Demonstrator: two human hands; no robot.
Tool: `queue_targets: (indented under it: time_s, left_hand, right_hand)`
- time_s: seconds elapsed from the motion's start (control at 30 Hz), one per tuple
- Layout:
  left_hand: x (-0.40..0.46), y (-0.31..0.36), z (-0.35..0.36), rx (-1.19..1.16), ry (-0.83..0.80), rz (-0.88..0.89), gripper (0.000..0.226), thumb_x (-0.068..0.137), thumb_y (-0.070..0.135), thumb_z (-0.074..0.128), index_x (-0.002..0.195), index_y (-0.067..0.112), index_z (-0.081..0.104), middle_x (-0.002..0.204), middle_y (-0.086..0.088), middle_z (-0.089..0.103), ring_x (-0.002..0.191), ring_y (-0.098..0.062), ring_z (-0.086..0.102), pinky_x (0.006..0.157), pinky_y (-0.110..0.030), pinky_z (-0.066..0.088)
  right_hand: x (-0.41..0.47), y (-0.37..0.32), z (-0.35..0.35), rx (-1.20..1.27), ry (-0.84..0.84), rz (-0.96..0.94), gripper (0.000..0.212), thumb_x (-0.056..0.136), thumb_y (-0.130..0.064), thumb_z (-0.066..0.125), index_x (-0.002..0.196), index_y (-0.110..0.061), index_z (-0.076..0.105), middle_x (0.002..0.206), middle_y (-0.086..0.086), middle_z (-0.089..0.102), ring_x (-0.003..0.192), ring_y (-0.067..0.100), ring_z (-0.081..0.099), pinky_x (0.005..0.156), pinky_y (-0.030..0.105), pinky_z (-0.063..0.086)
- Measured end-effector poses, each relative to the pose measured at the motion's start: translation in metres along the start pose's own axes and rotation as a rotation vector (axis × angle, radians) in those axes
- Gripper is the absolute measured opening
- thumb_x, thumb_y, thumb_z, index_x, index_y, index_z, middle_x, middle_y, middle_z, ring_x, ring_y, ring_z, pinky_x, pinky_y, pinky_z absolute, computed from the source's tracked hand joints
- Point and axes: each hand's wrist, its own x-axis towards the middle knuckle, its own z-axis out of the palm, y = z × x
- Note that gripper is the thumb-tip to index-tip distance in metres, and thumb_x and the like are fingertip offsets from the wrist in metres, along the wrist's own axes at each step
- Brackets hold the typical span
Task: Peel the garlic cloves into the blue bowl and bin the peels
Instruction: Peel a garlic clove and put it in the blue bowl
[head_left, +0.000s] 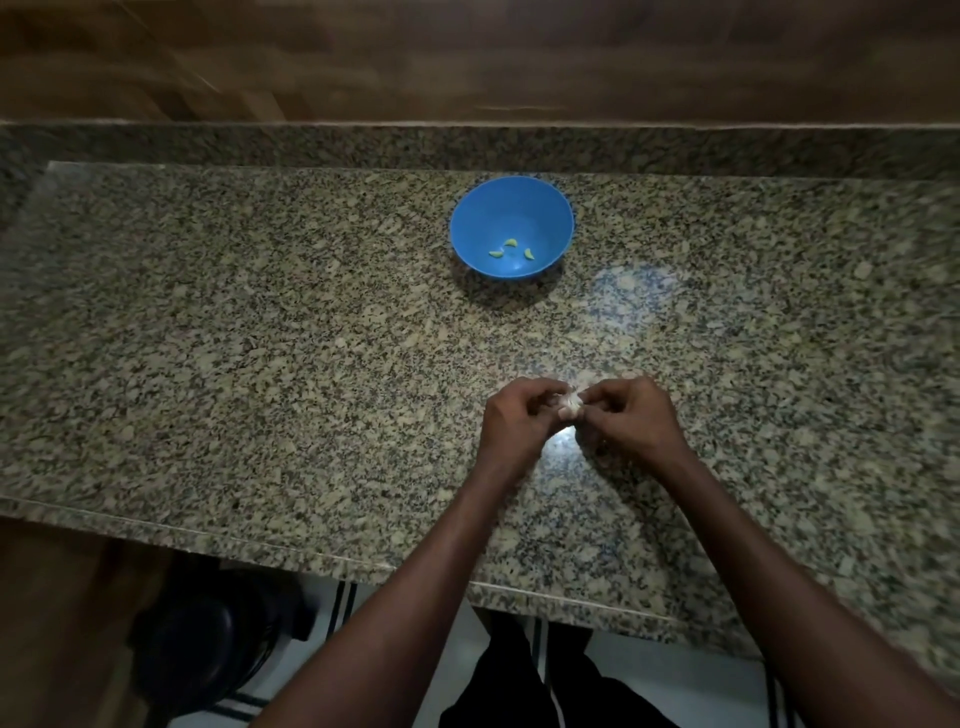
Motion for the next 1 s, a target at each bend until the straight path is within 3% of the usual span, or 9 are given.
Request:
queue_targets:
  time_s: [0.1,0.17,0.33,0.43,0.53,0.6,0.7,0.83,1.0]
  left_hand:
    - [-0.005,0.010,0.003,-0.122,-0.016,-0.062,0.025,0.084,0.000,0.079,0.109,0.002,0.075,0.100,-0.014,0.075,0.081,-0.012,0.073,0.075,-0.030,0.064]
    - [-0.007,0.014,0.006,-0.144,-0.029,-0.070,0.022,0.085,-0.004,0.076,0.107,0.000,0.075,0.095,-0.014,0.076,0.078,-0.012,0.074,0.072,-0.026,0.063]
    - [-0.006,0.012,0.013,-0.250,-0.010,-0.114,0.022,0.083,0.000,0.080,0.101,0.010,0.076,0.098,-0.020,0.076,0.097,-0.037,0.075,0.088,-0.051,0.062]
    - [-0.001,0.006,0.009,-0.219,0.035,-0.084,0.029,0.085,0.003,0.080,0.110,0.018,0.076,0.100,-0.007,0.074,0.093,-0.020,0.074,0.084,-0.042,0.064]
    - [0.009,0.004,0.004,-0.015,0.104,0.027,0.032,0.090,0.007,0.077,0.117,0.023,0.074,0.106,0.003,0.073,0.094,-0.007,0.070,0.076,-0.022,0.061]
    - [0.019,0.001,0.001,0.125,0.154,0.118,0.030,0.092,0.009,0.074,0.119,0.023,0.074,0.112,0.005,0.074,0.096,-0.001,0.068,0.076,-0.017,0.059]
    - [0.032,-0.007,0.001,0.372,0.225,0.223,0.040,0.091,0.015,0.075,0.130,0.021,0.067,0.121,0.001,0.070,0.109,-0.013,0.063,0.091,-0.035,0.058]
    - [0.015,-0.024,0.004,0.728,0.321,0.261,0.067,0.094,0.024,0.068,0.153,0.013,0.038,0.150,-0.006,0.049,0.137,-0.022,0.041,0.114,-0.038,0.038]
    - [-0.024,-0.056,0.020,0.878,0.310,0.326,0.059,0.100,0.028,0.051,0.154,0.013,0.034,0.154,-0.009,0.043,0.142,-0.026,0.038,0.119,-0.047,0.033]
  right_hand:
    - [-0.003,0.001,0.001,0.032,0.033,0.011,0.018,0.075,-0.022,0.089,0.072,-0.026,0.072,0.061,-0.005,0.073,0.057,0.009,0.070,0.057,0.027,0.057]
    - [-0.006,0.004,0.004,0.035,0.081,0.007,0.017,0.075,-0.021,0.087,0.071,-0.026,0.071,0.062,-0.007,0.071,0.055,0.004,0.066,0.058,0.022,0.052]
    - [-0.006,0.008,0.006,0.263,0.130,0.069,0.009,0.079,-0.021,0.074,0.079,-0.012,0.078,0.065,0.006,0.073,0.059,0.023,0.068,0.062,0.034,0.057]
    - [-0.006,0.009,0.001,0.526,0.104,0.185,0.012,0.089,0.003,0.062,0.087,0.003,0.074,0.068,0.024,0.068,0.057,0.029,0.062,0.055,0.037,0.056]
    - [-0.008,0.009,-0.008,0.624,0.092,0.233,0.011,0.089,0.010,0.061,0.091,0.008,0.072,0.073,0.027,0.067,0.057,0.030,0.064,0.061,0.044,0.062]
    - [-0.007,0.011,-0.015,0.629,0.053,0.242,0.008,0.090,0.007,0.065,0.094,0.009,0.071,0.076,0.027,0.070,0.061,0.033,0.069,0.068,0.047,0.065]
    - [-0.010,0.010,-0.023,0.611,0.023,0.243,0.011,0.090,0.001,0.073,0.094,0.011,0.071,0.079,0.028,0.072,0.065,0.036,0.072,0.070,0.050,0.064]
    - [-0.009,0.009,-0.028,0.494,0.020,0.235,0.006,0.086,0.011,0.071,0.083,0.009,0.067,0.074,0.029,0.069,0.063,0.036,0.070,0.072,0.058,0.062]
    - [0.006,0.005,-0.034,0.215,-0.035,0.275,0.012,0.080,0.015,0.074,0.077,0.007,0.066,0.074,0.026,0.072,0.063,0.038,0.073,0.071,0.060,0.062]
